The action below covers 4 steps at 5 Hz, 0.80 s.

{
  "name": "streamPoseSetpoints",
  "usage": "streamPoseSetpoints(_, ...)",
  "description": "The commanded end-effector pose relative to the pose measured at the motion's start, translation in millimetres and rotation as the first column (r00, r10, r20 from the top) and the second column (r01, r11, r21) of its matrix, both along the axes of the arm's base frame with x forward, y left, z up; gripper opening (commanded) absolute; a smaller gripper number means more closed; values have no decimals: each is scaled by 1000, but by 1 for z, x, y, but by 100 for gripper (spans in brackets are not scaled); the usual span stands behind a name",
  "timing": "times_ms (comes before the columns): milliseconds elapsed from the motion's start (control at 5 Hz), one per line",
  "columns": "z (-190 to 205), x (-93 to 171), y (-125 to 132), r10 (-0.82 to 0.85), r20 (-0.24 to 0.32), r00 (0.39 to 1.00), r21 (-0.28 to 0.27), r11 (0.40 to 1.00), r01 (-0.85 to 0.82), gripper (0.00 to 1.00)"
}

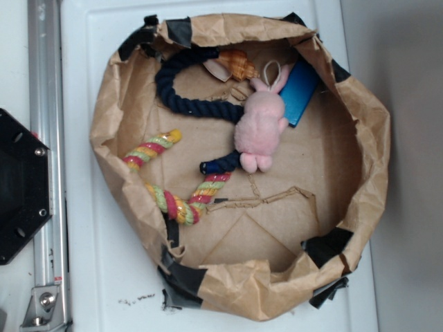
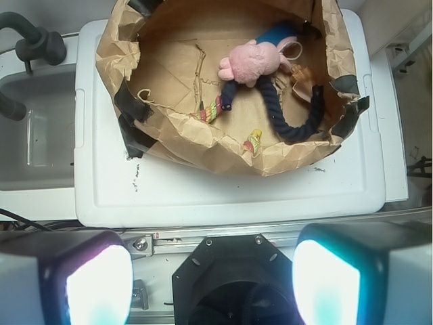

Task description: Grab the blue block.

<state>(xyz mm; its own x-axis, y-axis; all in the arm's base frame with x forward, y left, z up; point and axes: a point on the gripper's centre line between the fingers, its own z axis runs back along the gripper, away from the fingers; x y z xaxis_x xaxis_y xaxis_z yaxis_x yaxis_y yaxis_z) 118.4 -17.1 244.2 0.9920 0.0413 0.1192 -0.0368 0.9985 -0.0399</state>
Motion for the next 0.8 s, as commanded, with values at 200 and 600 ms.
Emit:
streamPoseSetpoints(200, -36, 50, 28, 246, 30, 969, -28, 969, -246, 100)
streamPoseSetpoints(600, -77, 145, 54, 501, 145, 853, -100, 865, -491, 100)
